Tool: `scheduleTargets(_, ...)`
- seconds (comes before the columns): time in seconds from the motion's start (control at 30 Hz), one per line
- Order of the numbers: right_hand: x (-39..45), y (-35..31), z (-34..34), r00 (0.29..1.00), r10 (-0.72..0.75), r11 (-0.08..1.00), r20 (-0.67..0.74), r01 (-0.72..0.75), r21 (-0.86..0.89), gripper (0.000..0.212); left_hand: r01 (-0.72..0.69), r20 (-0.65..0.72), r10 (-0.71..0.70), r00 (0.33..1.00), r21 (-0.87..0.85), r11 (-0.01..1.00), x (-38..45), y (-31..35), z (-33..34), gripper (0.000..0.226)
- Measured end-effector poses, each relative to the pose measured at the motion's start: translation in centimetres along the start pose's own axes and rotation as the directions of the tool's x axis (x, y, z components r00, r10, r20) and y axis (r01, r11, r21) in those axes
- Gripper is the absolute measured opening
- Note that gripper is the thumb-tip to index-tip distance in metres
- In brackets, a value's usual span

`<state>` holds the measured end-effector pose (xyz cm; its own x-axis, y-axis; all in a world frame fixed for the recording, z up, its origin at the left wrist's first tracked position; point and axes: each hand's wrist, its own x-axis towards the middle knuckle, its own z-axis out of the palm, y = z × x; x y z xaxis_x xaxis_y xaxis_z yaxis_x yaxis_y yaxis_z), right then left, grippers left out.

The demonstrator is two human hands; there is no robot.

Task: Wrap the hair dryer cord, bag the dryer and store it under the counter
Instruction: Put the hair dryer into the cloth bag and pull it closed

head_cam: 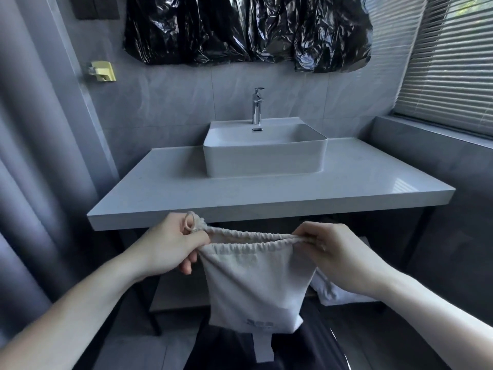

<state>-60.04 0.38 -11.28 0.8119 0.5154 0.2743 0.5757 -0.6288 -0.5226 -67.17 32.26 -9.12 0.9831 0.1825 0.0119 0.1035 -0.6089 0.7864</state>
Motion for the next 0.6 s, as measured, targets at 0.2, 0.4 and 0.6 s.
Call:
scheduleTargets(0.2,-1.0,0.6,0.0,0.991,-0.039,0.999,-0.131,0.035,-0.033,0.013,-0.075,0.105,0.067,0.992,0.080,0.994,-1.1,-1.2,-0.4,0.053)
scheduleTargets(0.4,-1.7,2.9,2.3,0.996,0.046,0.999,-0.082,-0.047,-0.002,0.010,-0.172,0.078,0.158,0.984,0.238,0.956,-1.6,-2.3,2.0,0.055)
scheduleTargets(0.6,-1.3,3.2,1.6,0.991,0.134,0.989,-0.027,-0.135,-0.066,0.023,-0.209,0.081,0.199,0.977,0.148,0.967,-1.3,-2.6,2.6,0.039)
